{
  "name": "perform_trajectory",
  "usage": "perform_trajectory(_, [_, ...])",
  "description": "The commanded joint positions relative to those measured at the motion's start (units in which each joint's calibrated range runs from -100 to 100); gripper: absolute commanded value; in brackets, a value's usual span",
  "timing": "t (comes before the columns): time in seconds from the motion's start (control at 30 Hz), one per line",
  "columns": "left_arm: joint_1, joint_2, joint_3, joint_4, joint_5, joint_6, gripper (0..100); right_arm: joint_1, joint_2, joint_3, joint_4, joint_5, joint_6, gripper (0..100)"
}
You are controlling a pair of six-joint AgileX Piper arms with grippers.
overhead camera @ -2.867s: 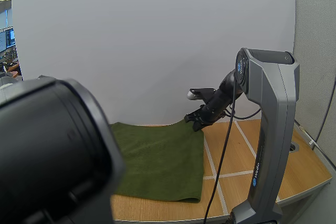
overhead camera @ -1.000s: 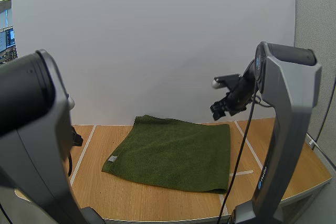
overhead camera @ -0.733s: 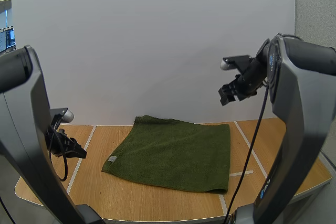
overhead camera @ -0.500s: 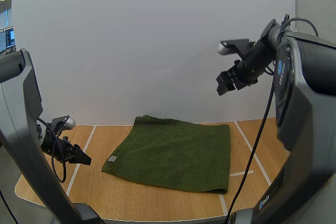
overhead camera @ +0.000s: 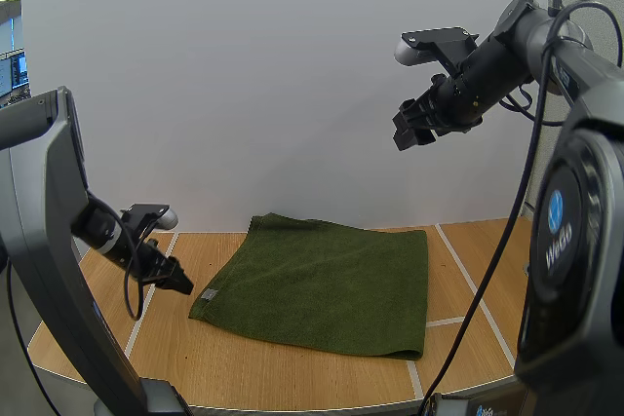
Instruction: Fold the towel
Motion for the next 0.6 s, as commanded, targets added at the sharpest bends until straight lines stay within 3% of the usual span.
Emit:
perform_trajectory(0.0, [-5.37, 3.0, -5.9, 1.5, -1.3, -7.8, 86, -0.2, -8.0, 9.8, 1.1, 1.0, -2.2, 100])
perform_trajectory(0.17, [-5.53, 3.9, -6.9, 0.8, 4.2, -8.9, 86, -0.2, -10.4, 13.0, 1.8, 1.0, -4.0, 100])
perform_trajectory(0.57, [-5.51, 4.8, -6.9, 2.2, 1.5, -10.4, 86, -0.2, -11.7, 13.0, 2.9, 1.0, -4.7, 100])
